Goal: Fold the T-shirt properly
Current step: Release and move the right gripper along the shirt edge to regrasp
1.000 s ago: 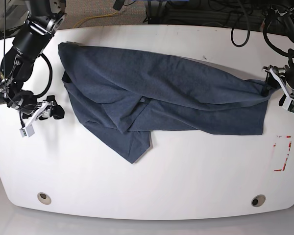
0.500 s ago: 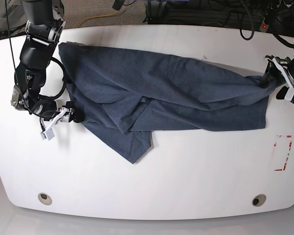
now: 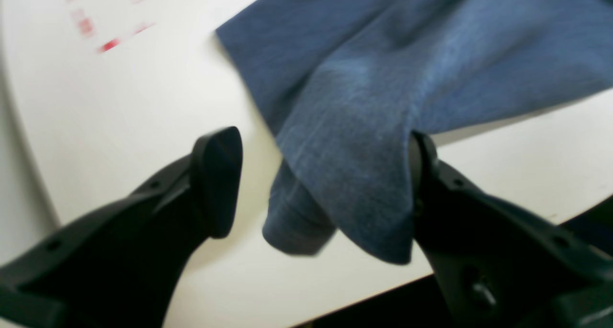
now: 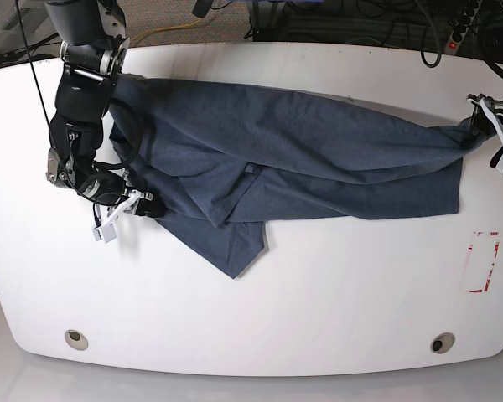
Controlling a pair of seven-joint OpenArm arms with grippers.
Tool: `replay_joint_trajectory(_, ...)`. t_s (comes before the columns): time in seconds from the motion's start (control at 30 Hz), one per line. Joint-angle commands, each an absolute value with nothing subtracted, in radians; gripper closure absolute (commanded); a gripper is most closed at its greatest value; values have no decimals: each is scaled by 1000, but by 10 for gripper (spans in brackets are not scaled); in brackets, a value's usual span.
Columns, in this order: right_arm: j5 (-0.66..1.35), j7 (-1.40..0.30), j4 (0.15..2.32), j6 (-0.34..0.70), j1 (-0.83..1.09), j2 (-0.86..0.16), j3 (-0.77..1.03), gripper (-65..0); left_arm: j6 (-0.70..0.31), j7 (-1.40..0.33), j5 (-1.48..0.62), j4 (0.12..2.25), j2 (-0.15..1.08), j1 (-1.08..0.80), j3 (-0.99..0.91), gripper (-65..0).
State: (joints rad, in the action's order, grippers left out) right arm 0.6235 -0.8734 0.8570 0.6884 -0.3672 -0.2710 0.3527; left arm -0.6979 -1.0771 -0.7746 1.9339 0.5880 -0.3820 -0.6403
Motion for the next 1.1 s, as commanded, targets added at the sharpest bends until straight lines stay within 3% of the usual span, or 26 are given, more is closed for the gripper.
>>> replay_joint_trajectory(0.0,641,-854,855,698,-397,-288,355,-73,-698,-1061,-750,1948,624,-380,-647,-385)
replay_joint_trajectory(0.03,641,-854,857,698,-397,-289,355,-36,-698,-1061,-740,1948,633,-380,-647,-385)
replay_joint_trajectory(0.17,641,-854,857,698,-398,-306,355,0,-698,-1061,-734,1946,638,-380,-650,-389)
replay_joint_trajectory(0.33,641,-854,857,698,-398,-318,355,0,-698,-1073,-742,1946,631,-380,-650,-390)
replay_joint_trajectory(0.5,641,-854,857,698,-398,-340,355,0,-698,-1201,-848,1946,593,-374,-647,-394)
replay_joint_trajectory(0.67,641,-855,857,698,-398,-341,355,0,-698,-1248,-934,1948,579,-375,-657,-458)
replay_joint_trajectory(0.93,642,-855,857,698,-397,-344,355,0,-698,-1333,-1113,1936,549,-372,-791,-453)
replay_joint_trajectory(1.07,642,-855,857,698,-395,-340,357,0,-698,-1322,-1096,1928,545,-331,-788,-453)
